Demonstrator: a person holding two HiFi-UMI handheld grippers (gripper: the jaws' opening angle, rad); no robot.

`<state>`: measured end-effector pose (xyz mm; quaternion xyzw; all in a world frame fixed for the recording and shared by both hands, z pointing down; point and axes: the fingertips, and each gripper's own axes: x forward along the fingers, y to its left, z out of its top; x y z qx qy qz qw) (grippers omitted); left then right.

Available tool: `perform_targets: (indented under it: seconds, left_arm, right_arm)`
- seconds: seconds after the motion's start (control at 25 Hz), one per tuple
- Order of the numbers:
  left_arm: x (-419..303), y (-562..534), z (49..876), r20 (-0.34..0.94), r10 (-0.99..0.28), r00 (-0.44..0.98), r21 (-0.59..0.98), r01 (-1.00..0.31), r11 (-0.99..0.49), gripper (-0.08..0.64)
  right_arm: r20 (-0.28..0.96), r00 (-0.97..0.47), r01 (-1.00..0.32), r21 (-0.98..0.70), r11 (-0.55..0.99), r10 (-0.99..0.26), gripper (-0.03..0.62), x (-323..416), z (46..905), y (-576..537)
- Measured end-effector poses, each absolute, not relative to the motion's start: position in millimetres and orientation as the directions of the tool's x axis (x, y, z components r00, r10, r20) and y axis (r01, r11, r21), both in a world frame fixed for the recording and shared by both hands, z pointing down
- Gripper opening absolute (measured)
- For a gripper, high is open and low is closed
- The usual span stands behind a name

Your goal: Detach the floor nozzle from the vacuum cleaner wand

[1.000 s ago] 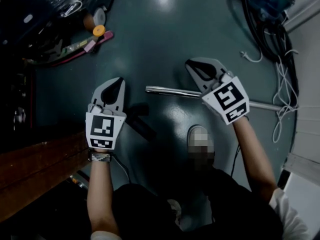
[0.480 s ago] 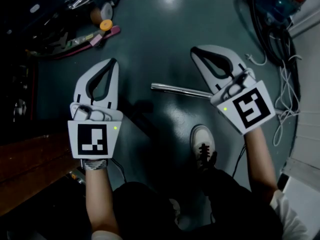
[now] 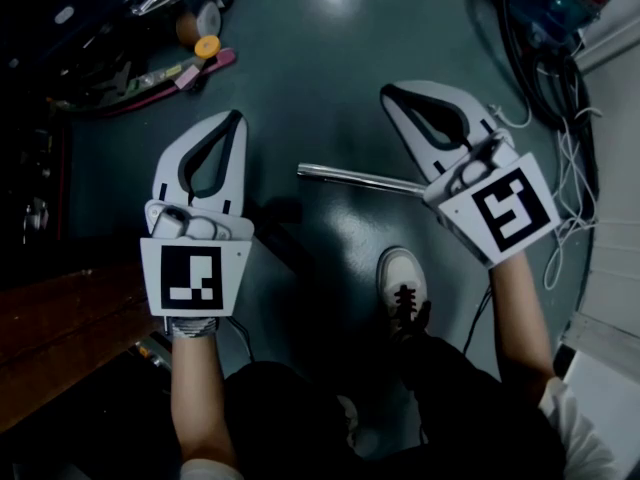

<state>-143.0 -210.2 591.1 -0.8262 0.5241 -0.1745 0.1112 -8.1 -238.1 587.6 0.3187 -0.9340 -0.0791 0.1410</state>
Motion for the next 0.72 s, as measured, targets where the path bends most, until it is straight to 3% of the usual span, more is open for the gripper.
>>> perform_targets:
  seconds: [0.72]
  left_arm:
    - [-132, -208, 597, 0.205, -0.891, 0.405, -0.391, -0.801, -0.454, 0.002]
  right_arm:
    - [0.212, -0.78, -0.561, 0.178, 0.808, -0.588, 0.028, -12, 595, -236]
